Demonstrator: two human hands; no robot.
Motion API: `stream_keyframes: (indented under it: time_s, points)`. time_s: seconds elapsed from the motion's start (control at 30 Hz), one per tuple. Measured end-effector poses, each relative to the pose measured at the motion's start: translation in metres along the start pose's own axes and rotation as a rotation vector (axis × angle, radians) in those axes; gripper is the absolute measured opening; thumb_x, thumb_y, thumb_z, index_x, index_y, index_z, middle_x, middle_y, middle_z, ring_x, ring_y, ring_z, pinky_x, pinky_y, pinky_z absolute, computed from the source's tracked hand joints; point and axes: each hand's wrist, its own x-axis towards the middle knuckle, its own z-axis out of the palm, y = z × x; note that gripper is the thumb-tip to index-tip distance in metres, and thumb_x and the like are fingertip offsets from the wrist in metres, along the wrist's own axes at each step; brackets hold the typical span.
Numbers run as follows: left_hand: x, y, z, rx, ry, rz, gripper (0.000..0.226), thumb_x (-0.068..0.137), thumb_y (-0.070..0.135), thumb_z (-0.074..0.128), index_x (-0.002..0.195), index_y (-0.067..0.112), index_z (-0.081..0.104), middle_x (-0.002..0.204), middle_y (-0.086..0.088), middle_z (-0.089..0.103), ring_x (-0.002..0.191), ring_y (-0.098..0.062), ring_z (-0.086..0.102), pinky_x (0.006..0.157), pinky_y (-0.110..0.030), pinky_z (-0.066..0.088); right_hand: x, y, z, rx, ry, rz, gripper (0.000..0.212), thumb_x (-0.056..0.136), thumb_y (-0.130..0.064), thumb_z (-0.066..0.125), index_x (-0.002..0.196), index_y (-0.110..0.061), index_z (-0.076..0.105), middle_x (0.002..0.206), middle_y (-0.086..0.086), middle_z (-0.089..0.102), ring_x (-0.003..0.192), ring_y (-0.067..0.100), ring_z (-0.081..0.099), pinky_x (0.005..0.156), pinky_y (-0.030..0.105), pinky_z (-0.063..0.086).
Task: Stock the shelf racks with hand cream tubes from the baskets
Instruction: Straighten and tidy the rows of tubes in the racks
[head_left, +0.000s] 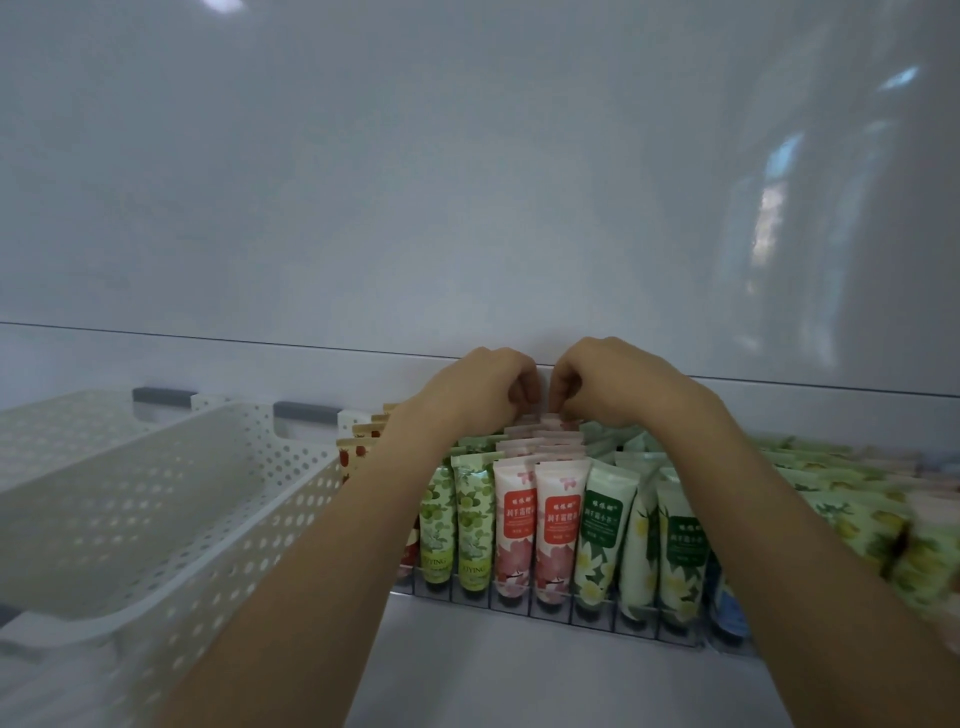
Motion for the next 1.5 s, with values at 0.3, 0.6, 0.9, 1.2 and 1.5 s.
stream_keyframes:
  time_s: [0.3, 0.6, 0.9, 1.2, 1.5]
  points:
    - [0.001, -0.005, -0.001, -0.019, 0.004, 0.016, 0.018, 0.084, 0.004, 0.056, 0.091, 0.021, 0.06, 0.088, 0.004, 0.065, 0.081, -0.01, 0.055, 0.073, -0.02, 0.04, 0.0, 0.014, -0.011, 0.109, -0.021, -0.011, 0.027, 0.086, -0.004, 0.055, 0.09, -0.024, 0.073, 0.102, -0.001, 0.067, 0.087, 0.014, 0.059, 0.081, 0.028, 0.049]
    - [0.002, -0.005, 0.0, -0.02, -0.015, 0.048, 0.021, 0.084, 0.003, 0.054, 0.09, 0.022, 0.058, 0.098, 0.0, 0.069, 0.079, -0.006, 0.054, 0.069, -0.014, 0.036, 0.003, 0.014, -0.006, 0.099, -0.093, -0.039, 0.037, 0.087, 0.0, 0.049, 0.09, -0.027, 0.074, 0.079, -0.011, 0.06, 0.06, 0.0, 0.048, 0.054, 0.014, 0.038]
    - [0.001, 0.016, 0.0, -0.038, -0.013, 0.164, 0.017, 0.087, 0.009, 0.055, 0.097, 0.018, 0.065, 0.096, 0.003, 0.066, 0.069, 0.002, 0.052, 0.061, -0.006, 0.036, -0.007, 0.034, -0.026, 0.153, -0.131, -0.046, 0.016, 0.082, -0.014, 0.067, 0.083, -0.03, 0.068, 0.077, -0.016, 0.06, 0.063, 0.005, 0.056, 0.055, 0.018, 0.038]
    - [0.002, 0.018, 0.006, 0.0, -0.03, 0.158, 0.015, 0.087, 0.011, 0.056, 0.098, 0.015, 0.066, 0.102, -0.001, 0.067, 0.079, -0.007, 0.052, 0.058, -0.006, 0.033, 0.001, 0.024, -0.007, 0.068, -0.105, -0.025, 0.022, 0.076, -0.015, 0.071, 0.064, -0.029, 0.059, 0.071, -0.011, 0.056, 0.065, 0.005, 0.049, 0.055, 0.02, 0.035]
    - [0.001, 0.019, 0.007, 0.013, -0.02, 0.146, 0.015, 0.087, 0.01, 0.056, 0.098, 0.016, 0.064, 0.104, -0.002, 0.067, 0.084, -0.012, 0.054, 0.071, -0.02, 0.039, 0.003, 0.02, -0.004, 0.026, -0.029, 0.009, 0.027, 0.08, -0.015, 0.066, 0.058, -0.022, 0.053, 0.069, -0.003, 0.055, 0.059, 0.011, 0.048, 0.051, 0.023, 0.035]
